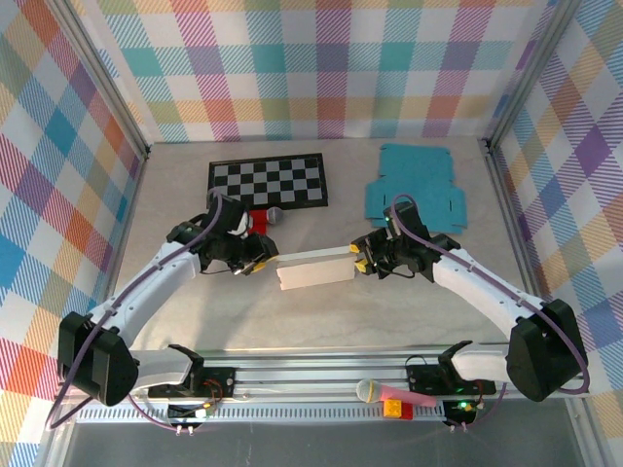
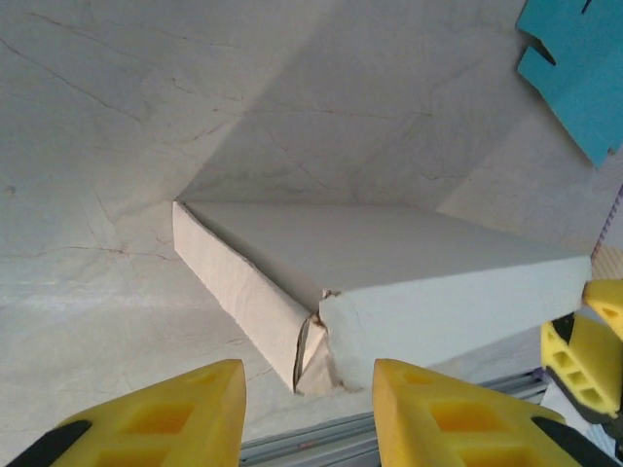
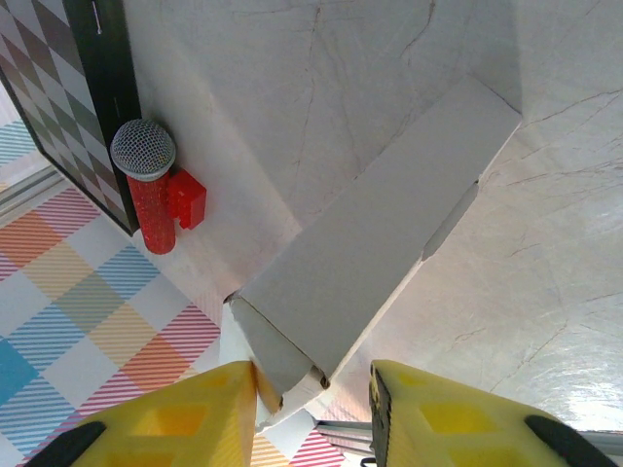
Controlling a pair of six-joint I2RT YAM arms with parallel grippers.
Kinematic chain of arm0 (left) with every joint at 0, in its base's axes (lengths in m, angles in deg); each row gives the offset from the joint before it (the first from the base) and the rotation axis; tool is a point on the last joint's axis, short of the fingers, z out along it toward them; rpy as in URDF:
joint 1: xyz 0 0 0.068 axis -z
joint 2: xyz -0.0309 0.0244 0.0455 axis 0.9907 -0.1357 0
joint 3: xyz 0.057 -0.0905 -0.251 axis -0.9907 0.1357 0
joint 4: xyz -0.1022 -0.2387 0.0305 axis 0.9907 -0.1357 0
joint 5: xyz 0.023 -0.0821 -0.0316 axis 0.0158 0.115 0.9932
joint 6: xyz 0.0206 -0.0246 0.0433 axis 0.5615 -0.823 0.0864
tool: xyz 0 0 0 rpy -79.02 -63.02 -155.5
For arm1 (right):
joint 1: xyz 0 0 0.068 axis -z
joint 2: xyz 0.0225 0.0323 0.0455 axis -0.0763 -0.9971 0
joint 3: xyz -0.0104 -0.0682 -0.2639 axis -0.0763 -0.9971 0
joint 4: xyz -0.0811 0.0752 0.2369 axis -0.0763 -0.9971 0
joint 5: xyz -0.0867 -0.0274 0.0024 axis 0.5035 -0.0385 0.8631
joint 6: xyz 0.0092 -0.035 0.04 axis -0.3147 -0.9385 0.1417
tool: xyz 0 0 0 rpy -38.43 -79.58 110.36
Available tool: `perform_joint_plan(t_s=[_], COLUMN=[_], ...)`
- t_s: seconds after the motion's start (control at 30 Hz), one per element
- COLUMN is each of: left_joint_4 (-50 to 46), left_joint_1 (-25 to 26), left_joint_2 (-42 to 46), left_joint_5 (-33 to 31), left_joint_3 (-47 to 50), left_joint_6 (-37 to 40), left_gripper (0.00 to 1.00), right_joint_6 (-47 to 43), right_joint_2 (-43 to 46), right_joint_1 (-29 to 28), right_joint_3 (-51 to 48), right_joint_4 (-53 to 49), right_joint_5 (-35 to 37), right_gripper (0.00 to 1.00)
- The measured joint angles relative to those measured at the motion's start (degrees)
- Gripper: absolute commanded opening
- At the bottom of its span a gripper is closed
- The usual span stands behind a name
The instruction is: Fold the paper box
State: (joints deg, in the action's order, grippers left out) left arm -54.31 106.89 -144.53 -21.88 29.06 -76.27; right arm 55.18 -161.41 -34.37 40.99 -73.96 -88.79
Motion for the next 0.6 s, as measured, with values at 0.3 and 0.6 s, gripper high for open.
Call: perform_joint_plan(t_s=[0.3,0.6], left_joint_4=[3.4,4.7], left_joint_1=[0.0,-0.1], left_joint_2=[-0.3,0.9], left_joint_5=[0.5,1.0], left_joint_3=[2.4,4.3], left_joint_6=[-1.7,-1.9], left_gripper=[0.30,0.27], right_joint_6=[0.0,0.0], right_joint_2=[0.0,0.0], right_joint_1=[0.0,0.0], right_joint_3=[0.0,0.0], right_joint_4=[0.0,-0.2], right_joint_5=[0.0,0.0], right_gripper=[0.36,0.36])
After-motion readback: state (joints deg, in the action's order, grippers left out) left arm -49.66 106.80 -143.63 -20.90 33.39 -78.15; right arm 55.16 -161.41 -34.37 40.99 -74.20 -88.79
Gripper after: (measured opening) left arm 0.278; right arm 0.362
